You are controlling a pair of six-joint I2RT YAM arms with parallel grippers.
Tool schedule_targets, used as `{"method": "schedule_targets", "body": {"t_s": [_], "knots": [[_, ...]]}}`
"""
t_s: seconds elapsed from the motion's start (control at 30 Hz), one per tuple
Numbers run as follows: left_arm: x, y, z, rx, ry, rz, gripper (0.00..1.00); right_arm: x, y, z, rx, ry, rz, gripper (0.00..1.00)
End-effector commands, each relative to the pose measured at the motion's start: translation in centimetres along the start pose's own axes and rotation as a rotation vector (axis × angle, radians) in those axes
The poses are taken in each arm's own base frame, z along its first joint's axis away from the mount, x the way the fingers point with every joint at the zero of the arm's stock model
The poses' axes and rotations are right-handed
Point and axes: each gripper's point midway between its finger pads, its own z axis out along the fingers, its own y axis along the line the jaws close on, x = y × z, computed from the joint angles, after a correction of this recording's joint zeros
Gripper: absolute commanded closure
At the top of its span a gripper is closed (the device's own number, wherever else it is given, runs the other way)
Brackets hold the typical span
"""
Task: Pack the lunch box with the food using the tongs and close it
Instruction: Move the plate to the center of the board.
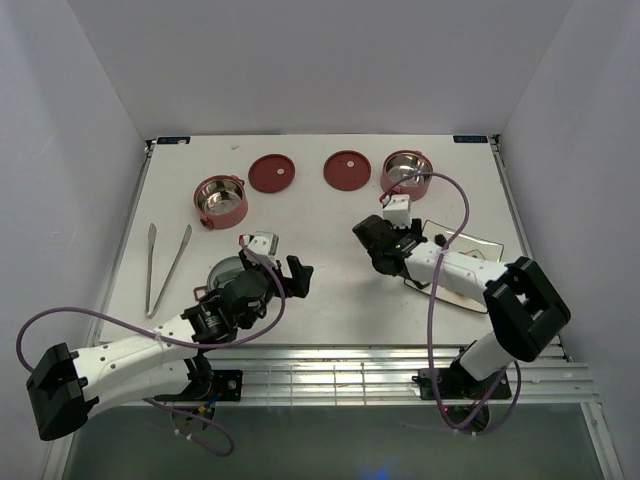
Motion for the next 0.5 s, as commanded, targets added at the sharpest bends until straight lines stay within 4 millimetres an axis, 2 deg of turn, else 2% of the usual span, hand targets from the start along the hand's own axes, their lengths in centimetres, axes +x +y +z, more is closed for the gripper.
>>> {"method": "schedule_targets", "body": {"t_s": [0.0,0.03,0.07,0.1,0.13,0.17,0.2,0.23,0.3,0.47], "knots": [[-1.6,0.1,-0.9,0.030,-0.080,-0.055,0.02,-3.4,-2.1,1.8,0.139,0.000,0.032,0.32],[-1.8,0.1,-1.1,0.032,-0.086,-0.057,0.02,-2.9,-2.4,3.1,0.184,0.032,0.016,0.32],[-2.0,0.1,-1.3,0.038,-0.091,-0.058,0.02,-4.0,-2.1,3.5,0.199,0.028,0.031,0.32],[-2.2,0.2,-1.5,0.036,-0.093,-0.054,0.02,-4.1,-2.2,4.0,0.232,0.032,0.036,0.32],[-2.6,0.4,-1.8,0.037,-0.110,-0.062,0.02,-2.6,-2.3,5.0,0.275,0.084,-0.019,0.32],[-2.7,0.5,-2.0,0.036,-0.117,-0.066,0.02,-2.4,-2.3,5.4,0.298,0.105,-0.028,0.32],[-2.8,0.5,-2.1,0.036,-0.121,-0.072,0.02,-3.2,-2.0,5.8,0.309,0.107,-0.008,0.33],[-2.6,0.6,-2.2,0.040,-0.122,-0.075,0.02,-1.9,-2.3,6.6,0.349,0.150,-0.027,0.34],[-3.0,0.4,-2.5,0.063,-0.139,-0.089,0.02,-2.2,-1.8,7.3,0.358,0.157,-0.020,0.34],[-2.9,0.1,-2.5,0.076,-0.131,-0.090,0.02,-1.4,-1.6,9.0,0.382,0.189,-0.028,0.35]]}}
